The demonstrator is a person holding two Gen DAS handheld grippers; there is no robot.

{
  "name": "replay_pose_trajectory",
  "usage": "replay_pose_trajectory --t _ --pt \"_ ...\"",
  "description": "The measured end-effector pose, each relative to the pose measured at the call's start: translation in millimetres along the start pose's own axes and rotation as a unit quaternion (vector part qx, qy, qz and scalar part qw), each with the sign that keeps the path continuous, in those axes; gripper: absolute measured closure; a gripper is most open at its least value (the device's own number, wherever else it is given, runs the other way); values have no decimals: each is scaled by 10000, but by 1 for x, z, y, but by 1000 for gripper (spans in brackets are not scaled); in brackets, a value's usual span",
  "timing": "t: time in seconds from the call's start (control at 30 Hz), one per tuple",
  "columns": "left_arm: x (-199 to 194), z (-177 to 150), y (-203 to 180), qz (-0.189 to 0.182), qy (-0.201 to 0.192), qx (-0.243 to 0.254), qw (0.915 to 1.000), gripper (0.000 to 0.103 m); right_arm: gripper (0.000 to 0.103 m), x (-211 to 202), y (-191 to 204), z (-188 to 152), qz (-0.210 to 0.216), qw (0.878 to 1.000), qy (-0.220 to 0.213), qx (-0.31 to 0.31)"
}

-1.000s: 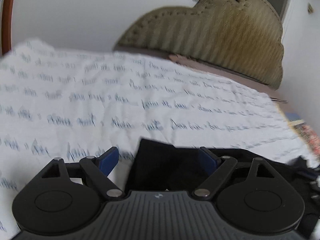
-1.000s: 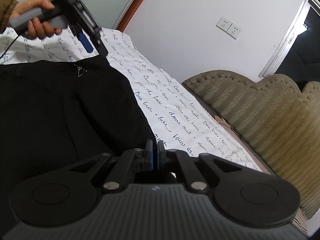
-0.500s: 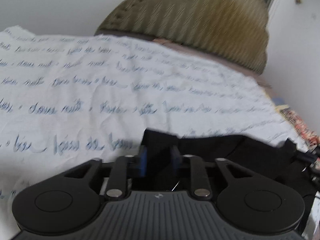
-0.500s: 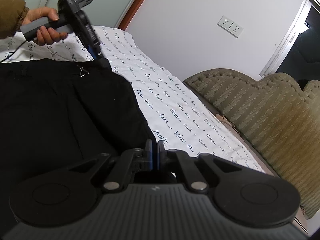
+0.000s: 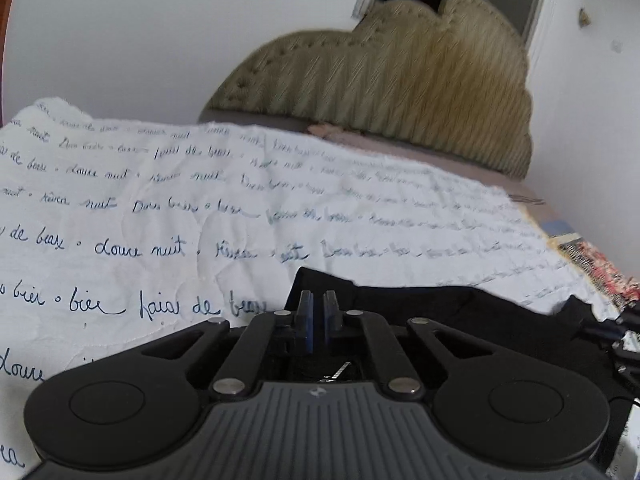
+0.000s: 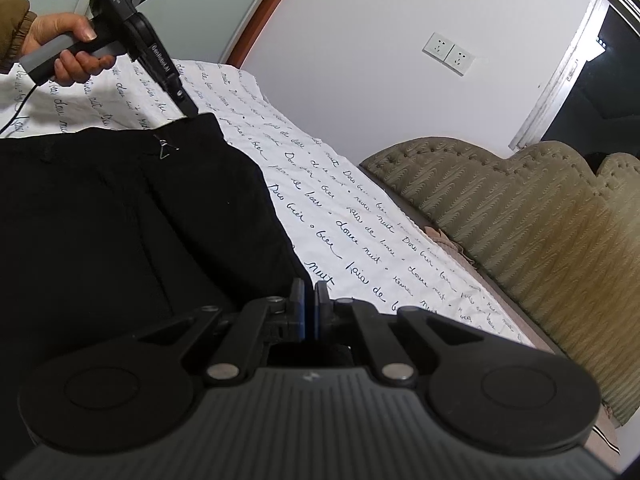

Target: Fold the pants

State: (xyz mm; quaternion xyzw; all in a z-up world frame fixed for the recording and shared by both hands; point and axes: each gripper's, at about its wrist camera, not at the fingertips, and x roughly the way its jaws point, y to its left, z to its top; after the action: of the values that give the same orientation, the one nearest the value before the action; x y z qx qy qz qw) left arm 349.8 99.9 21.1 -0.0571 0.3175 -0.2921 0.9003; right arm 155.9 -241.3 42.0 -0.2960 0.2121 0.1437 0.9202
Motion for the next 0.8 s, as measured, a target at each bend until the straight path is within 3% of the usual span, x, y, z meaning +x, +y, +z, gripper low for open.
replay_pose_trajectory --t 0.1,0.2,0.23,0.27,0.33,0.37,0.4,0.47,0.53,0.63,0.7,0.73,0.8 --pt "-5 -3 -8 114 56 318 9994 98 102 -10 4 -4 -73 9999 -21 -72" --pt "-6 -1 -12 420 -154 550 9975 97 102 -12 -1 -6 -69 10000 11 42" --pt "-3 3 -10 383 -32 523 9979 96 102 -11 -2 -6 -96 9999 50 43" --pt "3 8 -5 344 152 405 9985 89 102 -10 -2 -8 -99 9999 97 48" --pt "17 12 6 421 506 34 9978 64 102 -6 -6 -7 -31 9999 126 80" --pt "23 11 11 546 644 -102 9964 36 102 -2 -9 -5 70 9998 144 97" --pt "28 9 14 714 697 -195 9948 21 102 4 -13 0 232 9995 166 120" --pt "30 5 20 993 534 -322 9931 21 97 20 -20 13 582 9980 105 240" --pt "31 2 29 957 554 -557 9923 21 95 48 -28 31 1132 9924 38 489" --pt "31 -1 38 917 724 -855 9895 21 73 116 -34 64 2201 9705 311 934" --pt "26 -2 37 1014 755 -715 9894 21 63 153 -24 83 2454 9645 284 936" --pt "22 -3 35 1134 719 -551 9894 21 63 174 -21 93 2731 9561 389 989" --pt "15 -5 28 1374 631 -140 9884 21 63 206 -14 108 2888 9505 366 1085"
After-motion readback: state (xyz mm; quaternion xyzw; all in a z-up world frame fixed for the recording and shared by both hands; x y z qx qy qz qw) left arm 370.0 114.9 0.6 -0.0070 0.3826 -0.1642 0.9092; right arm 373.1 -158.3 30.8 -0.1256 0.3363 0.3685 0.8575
